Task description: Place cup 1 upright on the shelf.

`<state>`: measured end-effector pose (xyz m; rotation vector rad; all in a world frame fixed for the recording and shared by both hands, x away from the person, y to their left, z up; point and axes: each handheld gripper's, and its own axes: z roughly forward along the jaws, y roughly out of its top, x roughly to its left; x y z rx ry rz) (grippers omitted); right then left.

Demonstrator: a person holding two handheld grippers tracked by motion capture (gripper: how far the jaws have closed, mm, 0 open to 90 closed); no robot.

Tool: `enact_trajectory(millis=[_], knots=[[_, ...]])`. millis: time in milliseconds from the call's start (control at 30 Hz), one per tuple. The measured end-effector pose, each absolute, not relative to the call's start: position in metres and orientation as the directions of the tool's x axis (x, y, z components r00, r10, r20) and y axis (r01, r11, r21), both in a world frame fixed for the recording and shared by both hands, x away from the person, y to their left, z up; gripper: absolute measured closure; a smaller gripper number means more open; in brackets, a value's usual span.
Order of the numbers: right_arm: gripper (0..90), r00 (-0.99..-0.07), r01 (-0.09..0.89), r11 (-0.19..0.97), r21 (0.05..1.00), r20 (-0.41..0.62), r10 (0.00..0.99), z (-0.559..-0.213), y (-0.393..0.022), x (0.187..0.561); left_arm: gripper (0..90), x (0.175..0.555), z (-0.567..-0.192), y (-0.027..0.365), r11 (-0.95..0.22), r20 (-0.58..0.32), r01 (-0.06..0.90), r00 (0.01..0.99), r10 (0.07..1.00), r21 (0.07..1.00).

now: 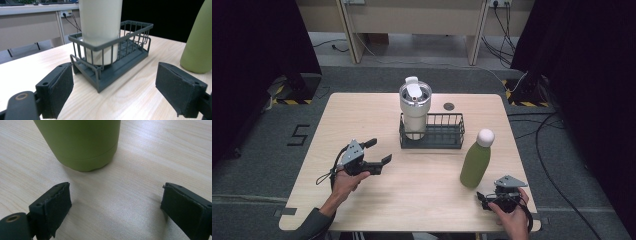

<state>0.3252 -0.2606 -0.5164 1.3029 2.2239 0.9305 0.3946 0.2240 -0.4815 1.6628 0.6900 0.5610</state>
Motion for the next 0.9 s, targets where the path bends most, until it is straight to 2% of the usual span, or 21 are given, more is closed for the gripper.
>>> enact_trajectory(millis=[567, 900], knots=[[9.2, -0.488, 0.607, 0.346, 0.716, -0.008, 0.873, -0.516, -0.261, 0.325, 14.5, 0.376, -0.495, 0.231, -0.193, 0.003, 0.185, 0.714, 0.7, 0.964], [9.2, -0.488, 0.607, 0.346, 0.716, -0.008, 0.873, -0.516, -0.261, 0.325, 14.6, 0.366, -0.505, 0.232, -0.24, -0.02, 0.254, 0.725, 0.688, 0.937]])
